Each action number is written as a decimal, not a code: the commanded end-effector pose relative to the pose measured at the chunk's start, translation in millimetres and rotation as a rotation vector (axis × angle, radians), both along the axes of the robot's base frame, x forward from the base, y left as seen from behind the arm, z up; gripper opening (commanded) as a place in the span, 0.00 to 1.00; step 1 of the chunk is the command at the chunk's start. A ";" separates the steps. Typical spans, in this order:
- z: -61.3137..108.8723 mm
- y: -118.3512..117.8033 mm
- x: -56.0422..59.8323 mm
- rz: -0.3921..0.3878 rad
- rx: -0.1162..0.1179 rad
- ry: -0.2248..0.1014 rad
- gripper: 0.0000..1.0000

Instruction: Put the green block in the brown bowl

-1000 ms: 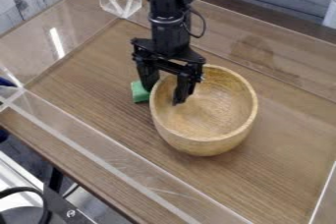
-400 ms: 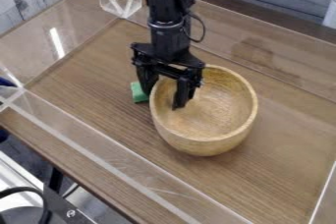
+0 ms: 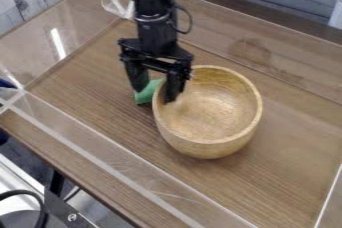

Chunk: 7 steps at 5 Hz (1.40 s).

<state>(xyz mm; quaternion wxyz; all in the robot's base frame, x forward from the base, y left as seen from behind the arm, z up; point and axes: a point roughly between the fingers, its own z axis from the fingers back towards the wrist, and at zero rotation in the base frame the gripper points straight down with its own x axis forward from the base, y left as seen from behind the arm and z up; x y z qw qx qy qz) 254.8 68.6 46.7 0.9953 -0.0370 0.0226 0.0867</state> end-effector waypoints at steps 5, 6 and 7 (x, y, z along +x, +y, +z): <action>-9.4 20.3 5.6 0.074 0.029 -0.058 1.00; -12.3 19.5 6.3 0.076 0.031 -0.056 1.00; -13.8 18.7 7.2 0.080 0.031 -0.057 0.00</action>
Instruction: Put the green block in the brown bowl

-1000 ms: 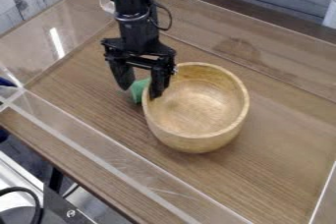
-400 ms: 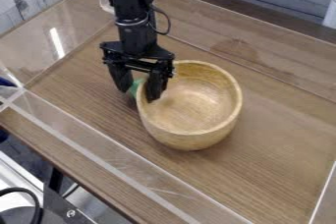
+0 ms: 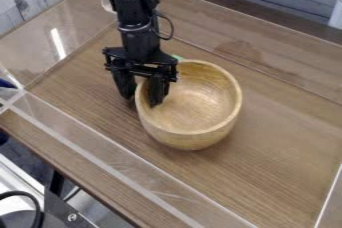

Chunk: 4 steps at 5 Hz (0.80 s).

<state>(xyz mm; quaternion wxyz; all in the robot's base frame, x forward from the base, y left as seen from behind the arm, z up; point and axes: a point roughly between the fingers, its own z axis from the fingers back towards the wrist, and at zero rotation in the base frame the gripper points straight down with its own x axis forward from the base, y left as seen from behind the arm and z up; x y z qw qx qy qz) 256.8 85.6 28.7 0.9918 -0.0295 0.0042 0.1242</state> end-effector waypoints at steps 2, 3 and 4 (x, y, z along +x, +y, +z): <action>5.9 -1.3 5.1 0.007 0.006 -0.027 0.00; 6.7 -2.8 5.1 0.008 0.003 -0.028 0.00; 7.5 -4.3 5.0 0.010 0.001 -0.029 0.00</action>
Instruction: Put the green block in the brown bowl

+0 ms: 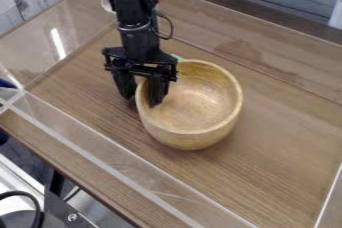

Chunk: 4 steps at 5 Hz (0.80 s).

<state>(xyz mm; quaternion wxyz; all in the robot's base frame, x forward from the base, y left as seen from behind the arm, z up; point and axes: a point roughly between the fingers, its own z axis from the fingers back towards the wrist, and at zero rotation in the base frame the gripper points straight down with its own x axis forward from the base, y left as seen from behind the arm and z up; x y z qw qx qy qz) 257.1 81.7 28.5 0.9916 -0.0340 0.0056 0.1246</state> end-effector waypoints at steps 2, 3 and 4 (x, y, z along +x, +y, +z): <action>9.1 -3.5 4.7 0.012 0.005 -0.032 0.00; 9.8 -5.0 4.8 0.013 0.003 -0.033 0.00; 10.5 -6.6 4.9 0.014 0.000 -0.034 0.00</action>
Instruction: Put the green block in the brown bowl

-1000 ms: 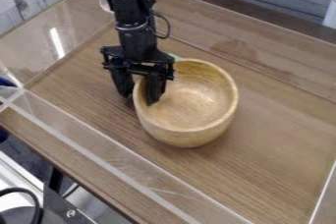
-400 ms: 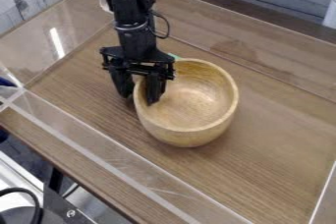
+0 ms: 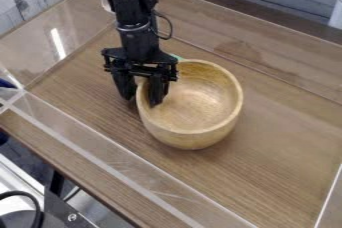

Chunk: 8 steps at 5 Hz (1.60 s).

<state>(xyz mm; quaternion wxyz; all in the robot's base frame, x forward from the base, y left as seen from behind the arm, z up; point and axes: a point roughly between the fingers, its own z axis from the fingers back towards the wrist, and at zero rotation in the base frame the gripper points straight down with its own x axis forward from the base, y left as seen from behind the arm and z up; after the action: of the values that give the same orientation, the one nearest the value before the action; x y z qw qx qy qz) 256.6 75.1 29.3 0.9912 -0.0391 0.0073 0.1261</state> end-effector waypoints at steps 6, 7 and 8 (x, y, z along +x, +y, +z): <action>88.1 -5.3 14.6 -0.001 -0.001 -0.141 1.00; 81.1 -4.4 16.8 -0.002 0.004 -0.131 1.00; 73.8 -3.3 19.0 0.001 0.009 -0.122 1.00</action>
<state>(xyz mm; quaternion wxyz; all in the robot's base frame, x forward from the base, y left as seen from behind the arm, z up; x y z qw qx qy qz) 270.9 71.2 92.9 0.9901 -0.0467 -0.0345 0.1277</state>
